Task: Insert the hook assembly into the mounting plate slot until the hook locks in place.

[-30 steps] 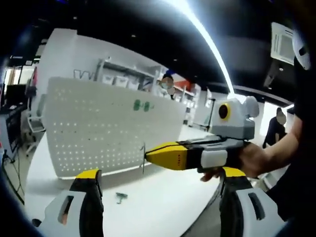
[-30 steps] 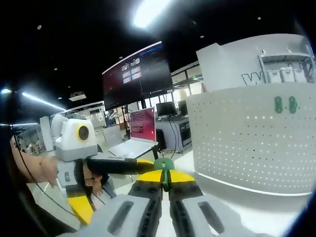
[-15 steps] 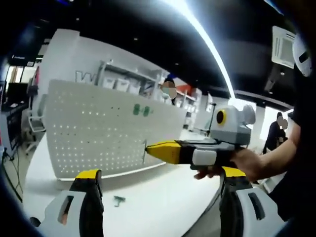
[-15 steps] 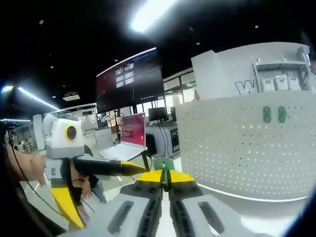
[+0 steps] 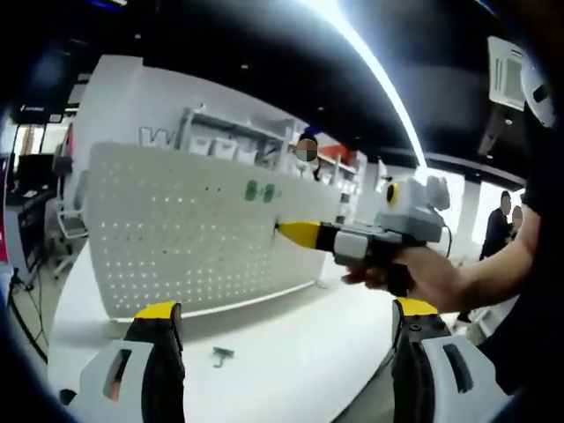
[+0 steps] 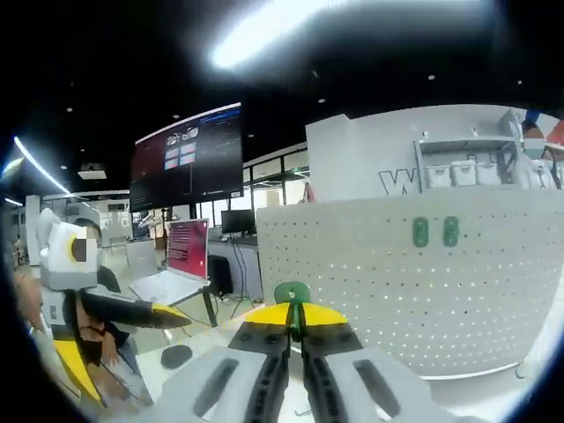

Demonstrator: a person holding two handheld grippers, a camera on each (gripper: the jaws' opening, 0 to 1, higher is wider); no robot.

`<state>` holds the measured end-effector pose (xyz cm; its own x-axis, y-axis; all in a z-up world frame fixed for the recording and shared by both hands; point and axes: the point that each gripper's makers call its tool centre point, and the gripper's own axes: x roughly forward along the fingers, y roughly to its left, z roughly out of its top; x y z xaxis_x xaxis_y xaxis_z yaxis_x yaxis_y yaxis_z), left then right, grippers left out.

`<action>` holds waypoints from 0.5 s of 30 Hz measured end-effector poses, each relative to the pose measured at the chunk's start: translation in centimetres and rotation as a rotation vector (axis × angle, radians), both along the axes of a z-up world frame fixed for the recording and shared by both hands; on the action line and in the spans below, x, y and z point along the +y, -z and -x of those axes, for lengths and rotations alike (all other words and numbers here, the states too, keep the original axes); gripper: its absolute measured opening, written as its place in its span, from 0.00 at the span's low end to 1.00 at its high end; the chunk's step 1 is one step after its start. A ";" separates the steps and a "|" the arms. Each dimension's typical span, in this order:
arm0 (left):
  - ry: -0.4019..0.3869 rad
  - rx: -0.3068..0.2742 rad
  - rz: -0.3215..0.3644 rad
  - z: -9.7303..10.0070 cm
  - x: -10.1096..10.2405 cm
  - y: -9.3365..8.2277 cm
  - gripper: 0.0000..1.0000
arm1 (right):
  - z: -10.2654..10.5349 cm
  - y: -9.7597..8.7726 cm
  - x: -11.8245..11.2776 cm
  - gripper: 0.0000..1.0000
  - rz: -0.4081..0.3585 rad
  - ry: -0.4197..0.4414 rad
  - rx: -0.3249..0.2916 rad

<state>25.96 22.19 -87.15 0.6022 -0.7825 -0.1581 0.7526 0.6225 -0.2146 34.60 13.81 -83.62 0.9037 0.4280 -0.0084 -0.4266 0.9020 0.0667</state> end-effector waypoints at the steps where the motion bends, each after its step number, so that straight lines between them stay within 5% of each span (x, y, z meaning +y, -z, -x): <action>1: 0.000 0.002 0.000 0.0 0.0 0.1 1.00 | -0.3 -0.1 -0.4 0.00 0.001 0.009 -0.004; 15: -0.011 0.029 -0.009 -0.6 0.2 1.1 1.00 | -4.8 -1.0 -7.1 0.00 0.013 0.167 -0.048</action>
<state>26.56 22.39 -88.22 0.6057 -0.7744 -0.1828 0.7392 0.6327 -0.2307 39.37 6.71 -82.60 0.9616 0.2725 0.0317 -0.2736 0.9611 0.0381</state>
